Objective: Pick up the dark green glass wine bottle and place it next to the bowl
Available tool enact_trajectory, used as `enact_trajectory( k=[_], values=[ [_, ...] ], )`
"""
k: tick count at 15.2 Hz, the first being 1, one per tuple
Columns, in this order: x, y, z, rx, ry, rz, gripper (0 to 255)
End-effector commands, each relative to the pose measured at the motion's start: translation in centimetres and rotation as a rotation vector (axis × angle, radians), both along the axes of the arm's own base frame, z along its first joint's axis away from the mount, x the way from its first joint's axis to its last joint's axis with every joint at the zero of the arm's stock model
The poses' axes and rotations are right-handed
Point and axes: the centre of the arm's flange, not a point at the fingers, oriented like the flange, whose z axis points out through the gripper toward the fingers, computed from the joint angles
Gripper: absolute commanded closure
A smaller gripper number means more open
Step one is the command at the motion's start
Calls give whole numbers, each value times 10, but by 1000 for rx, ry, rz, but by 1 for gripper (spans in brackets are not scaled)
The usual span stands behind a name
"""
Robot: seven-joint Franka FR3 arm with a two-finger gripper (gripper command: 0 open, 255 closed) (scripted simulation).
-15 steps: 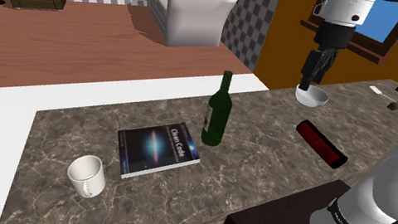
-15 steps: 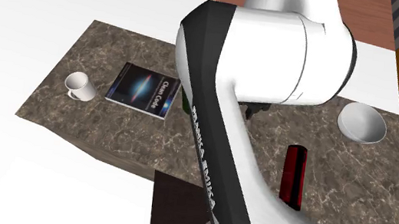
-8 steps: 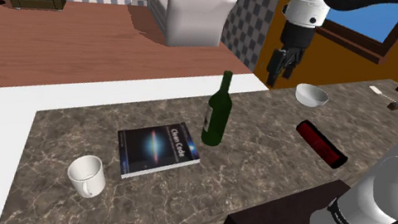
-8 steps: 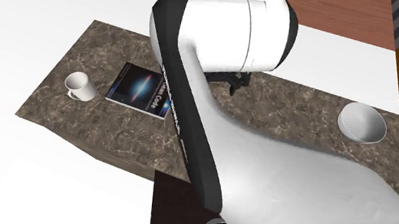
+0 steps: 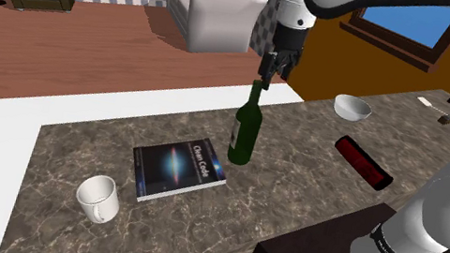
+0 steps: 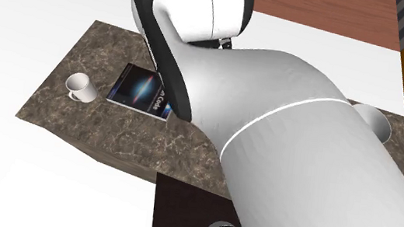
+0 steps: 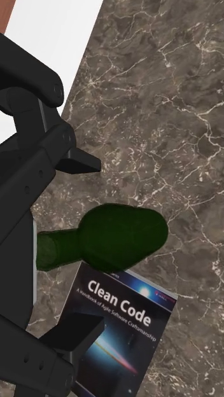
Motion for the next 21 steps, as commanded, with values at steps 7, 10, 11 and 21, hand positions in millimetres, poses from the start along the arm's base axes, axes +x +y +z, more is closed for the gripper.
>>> enact_trajectory(
  k=[7, 10, 11, 21],
  values=[
    [33, 16, -28, -19, -26, 7, 0],
    [34, 16, -46, -19, -26, 7, 0],
    [34, 16, -46, -19, -26, 7, 0],
    [34, 16, -46, -19, -26, 7, 255]
  ],
)
